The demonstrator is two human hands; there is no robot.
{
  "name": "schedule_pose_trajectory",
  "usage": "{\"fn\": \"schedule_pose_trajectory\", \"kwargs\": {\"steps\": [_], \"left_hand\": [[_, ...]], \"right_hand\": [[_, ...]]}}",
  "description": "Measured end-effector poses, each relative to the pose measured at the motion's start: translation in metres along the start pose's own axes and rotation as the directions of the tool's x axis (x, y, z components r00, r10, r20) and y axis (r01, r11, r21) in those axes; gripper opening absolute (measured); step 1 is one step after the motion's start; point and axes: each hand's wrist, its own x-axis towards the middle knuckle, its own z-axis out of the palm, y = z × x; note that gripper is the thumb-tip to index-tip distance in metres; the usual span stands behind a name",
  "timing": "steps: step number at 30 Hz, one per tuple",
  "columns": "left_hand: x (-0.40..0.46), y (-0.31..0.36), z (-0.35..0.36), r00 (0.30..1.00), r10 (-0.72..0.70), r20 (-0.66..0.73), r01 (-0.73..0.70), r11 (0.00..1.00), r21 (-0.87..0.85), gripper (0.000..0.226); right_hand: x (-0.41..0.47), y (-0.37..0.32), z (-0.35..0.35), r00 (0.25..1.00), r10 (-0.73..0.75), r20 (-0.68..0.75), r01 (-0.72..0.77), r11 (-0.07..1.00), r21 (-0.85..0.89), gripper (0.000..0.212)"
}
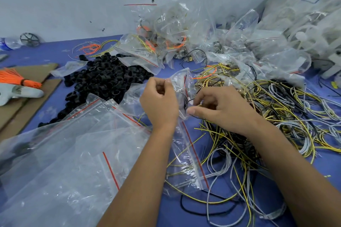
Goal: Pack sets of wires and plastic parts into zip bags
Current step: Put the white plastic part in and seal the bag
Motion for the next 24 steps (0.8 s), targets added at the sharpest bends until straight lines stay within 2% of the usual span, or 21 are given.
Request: {"fn": "schedule_pose_trajectory", "kwargs": {"steps": [6,9,12,16,19,24], "left_hand": [[-0.002,0.001,0.0,0.999,0.032,0.021,-0.032,0.999,0.033,0.02],[-0.003,0.001,0.0,0.999,0.049,0.012,-0.049,0.999,0.017,0.019],[-0.003,0.003,0.0,0.995,0.096,-0.018,-0.097,0.995,-0.024,0.017],[-0.009,0.011,-0.001,0.977,0.211,-0.032,-0.213,0.975,-0.059,0.016],[-0.016,0.019,0.0,0.947,0.322,-0.002,-0.322,0.946,-0.04,0.016],[-0.032,0.027,0.003,0.867,0.487,0.104,-0.49,0.872,0.009,0.013]], "right_hand": [[-0.003,-0.001,-0.012,0.995,-0.02,0.102,0.002,0.986,0.168,0.016],[-0.001,0.002,-0.013,0.999,0.011,-0.041,-0.002,0.977,0.213,0.006],[0.002,0.005,-0.016,0.972,0.067,-0.225,-0.013,0.972,0.233,0.007],[0.003,0.007,-0.017,0.938,0.138,-0.317,-0.051,0.962,0.268,0.012],[0.004,0.006,-0.009,0.953,0.15,-0.265,-0.043,0.928,0.37,0.011],[0.004,-0.009,0.008,1.0,-0.022,0.019,0.008,0.823,0.568,0.033]]}}
